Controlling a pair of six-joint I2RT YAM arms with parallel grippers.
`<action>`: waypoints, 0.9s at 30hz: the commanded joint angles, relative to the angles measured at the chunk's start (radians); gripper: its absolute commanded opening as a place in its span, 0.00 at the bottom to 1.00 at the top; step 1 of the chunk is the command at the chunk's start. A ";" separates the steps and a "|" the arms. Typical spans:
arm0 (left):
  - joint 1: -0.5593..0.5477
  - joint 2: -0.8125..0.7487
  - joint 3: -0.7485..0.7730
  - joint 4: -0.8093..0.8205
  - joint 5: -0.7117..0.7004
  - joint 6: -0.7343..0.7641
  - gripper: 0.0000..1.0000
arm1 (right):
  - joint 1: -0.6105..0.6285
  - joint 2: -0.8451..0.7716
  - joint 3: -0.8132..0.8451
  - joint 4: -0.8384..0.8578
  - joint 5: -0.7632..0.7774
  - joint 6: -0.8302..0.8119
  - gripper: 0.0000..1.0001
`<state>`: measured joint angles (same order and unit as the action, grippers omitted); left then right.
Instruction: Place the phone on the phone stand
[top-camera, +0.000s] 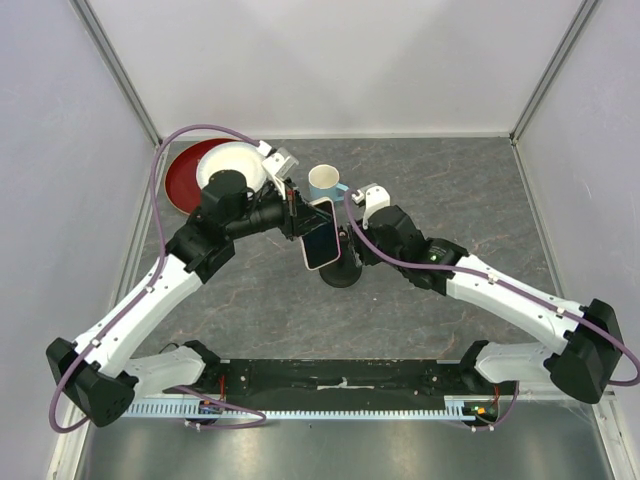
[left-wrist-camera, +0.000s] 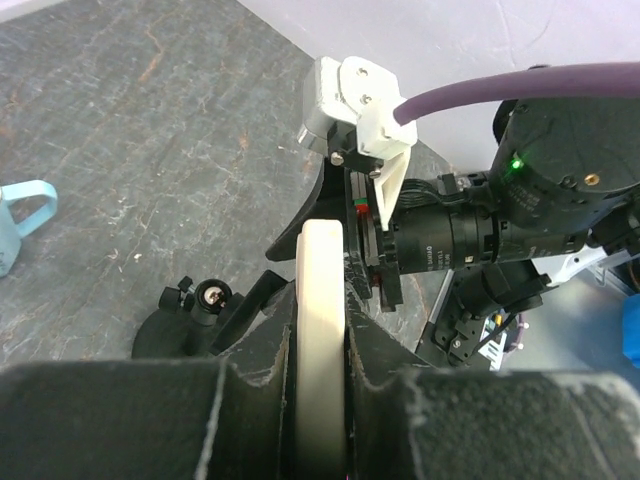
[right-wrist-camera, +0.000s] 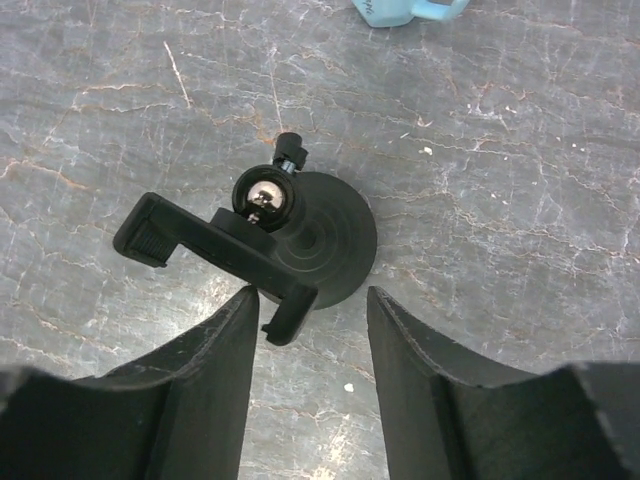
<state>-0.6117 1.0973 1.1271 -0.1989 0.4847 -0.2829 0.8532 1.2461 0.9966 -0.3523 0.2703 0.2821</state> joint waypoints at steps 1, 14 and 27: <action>0.004 0.029 -0.003 0.179 0.068 0.004 0.02 | -0.031 -0.054 -0.012 0.041 -0.089 -0.052 0.51; 0.003 0.064 -0.026 0.311 0.080 -0.010 0.02 | -0.039 -0.230 -0.238 0.310 -0.207 -0.104 0.41; 0.003 -0.040 -0.127 0.331 0.015 -0.036 0.02 | 0.041 -0.349 -0.538 0.740 -0.076 -0.139 0.50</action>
<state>-0.6117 1.0931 0.9989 0.0307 0.5240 -0.2909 0.8623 0.8864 0.4728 0.1909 0.1257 0.1745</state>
